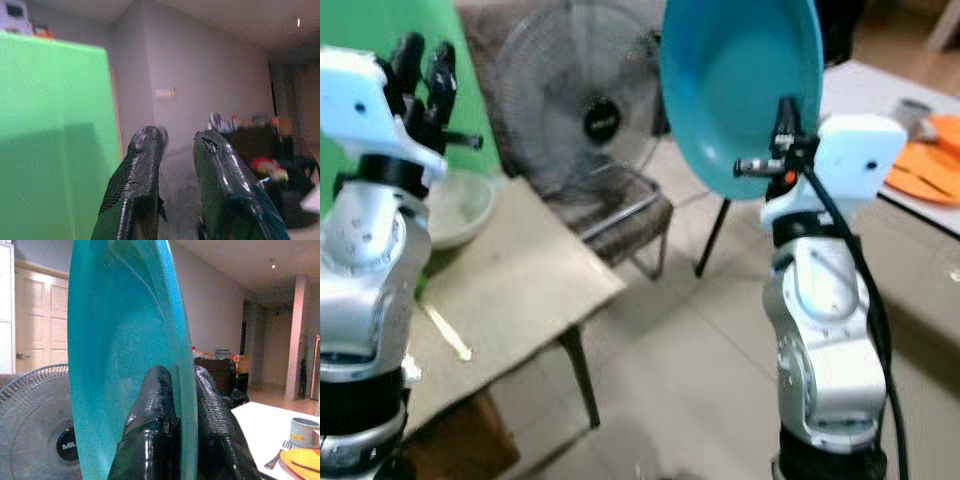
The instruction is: Setting the table
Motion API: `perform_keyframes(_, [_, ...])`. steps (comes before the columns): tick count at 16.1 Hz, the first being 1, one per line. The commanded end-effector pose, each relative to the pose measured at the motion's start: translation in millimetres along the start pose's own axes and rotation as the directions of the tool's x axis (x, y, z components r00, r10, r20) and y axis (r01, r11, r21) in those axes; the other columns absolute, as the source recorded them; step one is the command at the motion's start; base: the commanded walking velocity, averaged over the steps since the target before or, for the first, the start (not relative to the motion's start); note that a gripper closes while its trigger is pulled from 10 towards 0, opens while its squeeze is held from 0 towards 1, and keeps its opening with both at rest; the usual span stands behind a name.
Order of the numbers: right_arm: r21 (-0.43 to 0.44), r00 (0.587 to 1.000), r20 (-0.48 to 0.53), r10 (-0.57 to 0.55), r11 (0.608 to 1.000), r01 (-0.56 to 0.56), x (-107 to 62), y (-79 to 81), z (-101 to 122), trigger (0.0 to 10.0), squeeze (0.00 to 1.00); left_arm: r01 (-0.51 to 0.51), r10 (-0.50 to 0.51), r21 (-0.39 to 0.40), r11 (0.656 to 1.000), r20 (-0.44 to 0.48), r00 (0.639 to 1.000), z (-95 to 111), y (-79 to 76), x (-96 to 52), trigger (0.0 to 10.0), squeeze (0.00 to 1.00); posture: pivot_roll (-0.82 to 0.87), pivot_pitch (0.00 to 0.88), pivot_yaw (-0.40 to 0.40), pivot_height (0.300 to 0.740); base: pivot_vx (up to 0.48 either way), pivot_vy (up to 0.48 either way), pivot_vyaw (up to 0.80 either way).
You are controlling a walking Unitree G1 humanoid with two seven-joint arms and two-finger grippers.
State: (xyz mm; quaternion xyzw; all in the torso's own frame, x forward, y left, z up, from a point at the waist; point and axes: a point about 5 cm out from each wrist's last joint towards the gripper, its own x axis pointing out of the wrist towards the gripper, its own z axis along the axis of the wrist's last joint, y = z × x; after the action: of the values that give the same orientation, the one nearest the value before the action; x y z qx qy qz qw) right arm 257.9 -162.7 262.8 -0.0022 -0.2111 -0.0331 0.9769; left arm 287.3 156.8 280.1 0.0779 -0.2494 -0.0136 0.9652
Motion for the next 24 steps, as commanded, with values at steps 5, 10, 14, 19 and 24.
perform_keyframes(5, [-0.018,0.999,-0.019,-0.039,0.999,0.039,-5.0,-6.9,-5,10.0,0.0,0.262,-0.289,-0.139,0.955,-0.23,0.929,-40,-29.3,-21.5,10.0,0.0,0.06,0.0,0.036,0.74,0.0,0.0,-0.8])
perform_keyframes(10, [-0.029,0.979,-0.194,-0.055,0.998,0.05,-16.9,-15.2,-34,10.0,0.0,0.188,-0.232,-0.171,0.967,-0.289,0.929,-55,-25.8,-26.1,10.0,0.0,0.06,0.0,0.024,0.74,0.0,0.0,-0.8])
perform_keyframes(14, [-0.079,0.964,-0.257,-0.072,0.995,0.053,-17.5,-13.7,-49,10.0,0.0,0.164,-0.201,-0.145,0.976,-0.293,0.935,-63,-24.5,-30.0,10.0,0.0,0.07,0.0,0.008,0.74,0.0,0.0,-0.8])
perform_keyframes(19, [0.021,0.943,-0.331,0.003,1.0,0.004,-21.9,-4.2,-62,10.0,0.0,0.164,-0.192,-0.113,0.98,-0.321,0.927,-71,-25.6,-31.8,10.0,0.0,0.07,0.0,0.001,0.74,0.0,-0.336,-0.57])
perform_keyframes(24, [0.02,0.927,-0.375,0.012,1.0,-0.005,-25.0,-6.1,-69,10.0,0.0,0.18,-0.203,-0.099,0.979,-0.337,0.92,-77,-31.7,-30.6,10.0,0.0,0.06,0.0,0.007,0.74,0.0,-0.321,0.0])
